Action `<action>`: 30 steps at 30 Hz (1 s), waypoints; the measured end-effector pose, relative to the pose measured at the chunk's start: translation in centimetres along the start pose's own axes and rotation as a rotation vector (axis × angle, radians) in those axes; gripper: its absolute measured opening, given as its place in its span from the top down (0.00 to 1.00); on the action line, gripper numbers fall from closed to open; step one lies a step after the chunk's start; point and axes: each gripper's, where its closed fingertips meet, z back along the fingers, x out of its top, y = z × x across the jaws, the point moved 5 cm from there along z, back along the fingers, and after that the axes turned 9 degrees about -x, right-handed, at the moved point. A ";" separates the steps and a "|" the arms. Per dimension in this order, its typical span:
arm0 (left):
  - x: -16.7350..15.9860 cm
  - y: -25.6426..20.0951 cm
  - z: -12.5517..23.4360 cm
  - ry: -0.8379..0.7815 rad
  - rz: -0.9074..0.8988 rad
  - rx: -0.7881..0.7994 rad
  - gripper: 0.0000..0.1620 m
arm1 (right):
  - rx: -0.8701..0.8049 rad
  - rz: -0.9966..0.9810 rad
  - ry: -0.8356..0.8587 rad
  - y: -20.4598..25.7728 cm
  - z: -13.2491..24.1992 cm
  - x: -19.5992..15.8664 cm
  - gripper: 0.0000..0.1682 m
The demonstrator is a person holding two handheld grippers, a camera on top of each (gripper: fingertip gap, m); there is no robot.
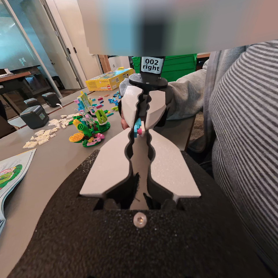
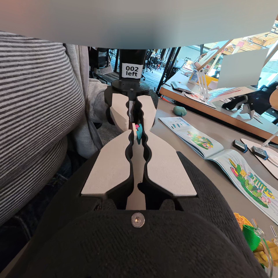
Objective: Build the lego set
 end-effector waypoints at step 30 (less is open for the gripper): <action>0.1 1.7 0.1 -0.306 0.739 -0.221 0.96 | -0.243 0.312 -0.033 -1.1 -0.1 0.8 0.95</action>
